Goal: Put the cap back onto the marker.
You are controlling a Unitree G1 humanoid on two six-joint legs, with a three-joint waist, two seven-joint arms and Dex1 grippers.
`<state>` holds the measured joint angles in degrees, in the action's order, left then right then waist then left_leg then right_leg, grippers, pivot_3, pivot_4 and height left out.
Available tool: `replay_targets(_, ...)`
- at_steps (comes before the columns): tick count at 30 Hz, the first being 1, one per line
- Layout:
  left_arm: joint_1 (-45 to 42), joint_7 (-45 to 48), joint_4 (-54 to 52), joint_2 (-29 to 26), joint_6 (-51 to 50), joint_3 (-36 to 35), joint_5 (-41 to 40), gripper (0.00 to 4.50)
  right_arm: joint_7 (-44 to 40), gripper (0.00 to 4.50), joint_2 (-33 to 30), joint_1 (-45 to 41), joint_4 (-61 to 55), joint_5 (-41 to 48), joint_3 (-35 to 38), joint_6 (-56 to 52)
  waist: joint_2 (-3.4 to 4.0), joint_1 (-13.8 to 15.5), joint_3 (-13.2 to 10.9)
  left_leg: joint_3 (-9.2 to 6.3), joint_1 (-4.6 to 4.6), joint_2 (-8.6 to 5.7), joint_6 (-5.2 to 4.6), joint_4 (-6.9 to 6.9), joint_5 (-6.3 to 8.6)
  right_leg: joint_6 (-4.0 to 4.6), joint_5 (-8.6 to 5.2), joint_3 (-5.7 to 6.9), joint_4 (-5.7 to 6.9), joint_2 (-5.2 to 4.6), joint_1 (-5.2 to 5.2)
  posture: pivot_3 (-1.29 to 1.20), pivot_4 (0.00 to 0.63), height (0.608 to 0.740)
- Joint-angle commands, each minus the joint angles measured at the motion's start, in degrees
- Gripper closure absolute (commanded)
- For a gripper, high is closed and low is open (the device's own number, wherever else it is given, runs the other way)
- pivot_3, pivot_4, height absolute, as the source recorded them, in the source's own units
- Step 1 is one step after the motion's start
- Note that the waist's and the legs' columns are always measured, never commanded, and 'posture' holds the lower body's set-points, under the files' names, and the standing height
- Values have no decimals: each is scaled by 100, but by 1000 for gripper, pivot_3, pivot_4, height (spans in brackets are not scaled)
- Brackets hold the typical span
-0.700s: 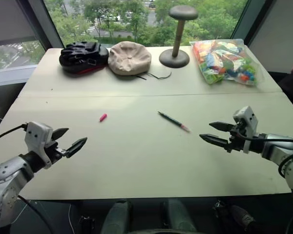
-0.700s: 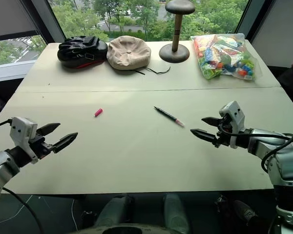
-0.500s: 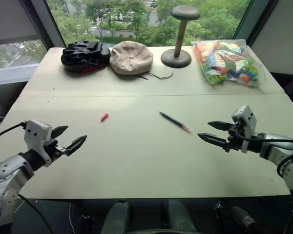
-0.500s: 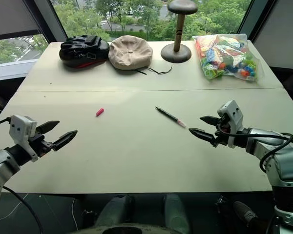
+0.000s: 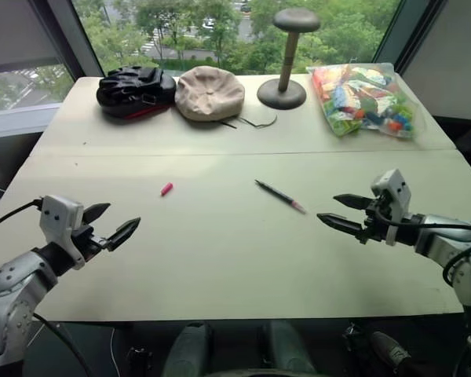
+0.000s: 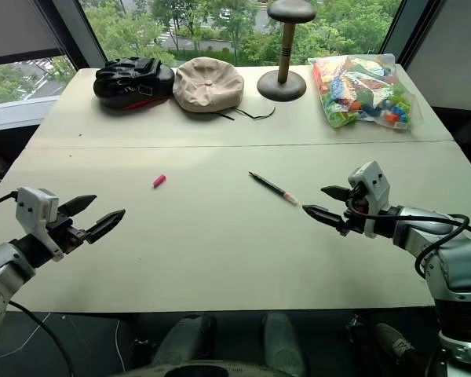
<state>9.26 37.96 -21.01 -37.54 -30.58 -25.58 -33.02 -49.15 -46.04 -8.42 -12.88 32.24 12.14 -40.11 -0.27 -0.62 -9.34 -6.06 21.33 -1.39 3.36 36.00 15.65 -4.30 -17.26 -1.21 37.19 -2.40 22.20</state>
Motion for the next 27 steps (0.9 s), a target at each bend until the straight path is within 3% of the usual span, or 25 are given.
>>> replay_targets(1,13,-9,-75,-18,135,-110,30,33,33,608,23,-113,-159,22,66,103,0,0,0,0,0,0,0,0,0,0,0,0,0,0,0,0,150,740)
replay_targets(17,6,73,15,-103,332,-76,141,33,28,608,33,-105,-83,-9,18,231,0,0,0,0,0,0,0,0,0,0,0,0,0,0,0,0,150,740)
replay_targets(27,-1112,1786,659,-1163,532,445,-68,33,-9,608,43,-346,69,-125,-237,287,0,-8,0,2,0,-1,0,0,0,1,0,2,-1,1,-1,0,150,740)
